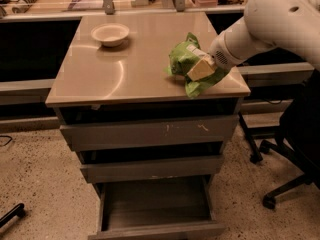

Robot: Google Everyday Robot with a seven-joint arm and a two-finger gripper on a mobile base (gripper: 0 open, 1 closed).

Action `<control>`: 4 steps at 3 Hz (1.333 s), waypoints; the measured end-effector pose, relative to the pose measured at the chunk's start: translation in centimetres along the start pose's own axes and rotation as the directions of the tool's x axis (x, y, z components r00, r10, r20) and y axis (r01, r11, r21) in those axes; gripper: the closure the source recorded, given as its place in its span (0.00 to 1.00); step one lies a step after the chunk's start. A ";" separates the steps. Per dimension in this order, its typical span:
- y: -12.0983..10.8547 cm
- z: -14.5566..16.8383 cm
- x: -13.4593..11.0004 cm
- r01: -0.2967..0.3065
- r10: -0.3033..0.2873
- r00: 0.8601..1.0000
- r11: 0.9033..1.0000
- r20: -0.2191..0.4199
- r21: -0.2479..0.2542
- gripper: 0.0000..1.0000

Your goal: Place green rice chip bag into bottom drawer

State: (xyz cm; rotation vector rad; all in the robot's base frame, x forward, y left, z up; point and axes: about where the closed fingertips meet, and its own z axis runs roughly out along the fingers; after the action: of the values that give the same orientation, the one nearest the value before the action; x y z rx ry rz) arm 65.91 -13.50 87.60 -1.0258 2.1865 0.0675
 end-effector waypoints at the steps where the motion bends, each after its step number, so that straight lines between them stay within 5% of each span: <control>1: 2.2 -3.1 -0.5 0.101 -0.098 0.995 0.988 0.035 -0.120 1.00; 2: 3.1 -4.2 -1.2 0.213 -0.193 0.976 0.940 0.097 -0.267 1.00; 3: 2.4 -7.4 -2.4 0.323 -0.293 0.945 0.905 0.147 -0.275 1.00; 4: 5.3 -7.1 -2.1 0.353 -0.321 0.935 0.882 0.150 -0.313 1.00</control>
Offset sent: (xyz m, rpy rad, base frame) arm -0.1200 -0.0241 0.0564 -0.0441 0.3189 0.8860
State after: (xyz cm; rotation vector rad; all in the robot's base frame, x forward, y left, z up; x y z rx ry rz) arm 59.04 -10.79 92.95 -1.5523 1.9173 0.3305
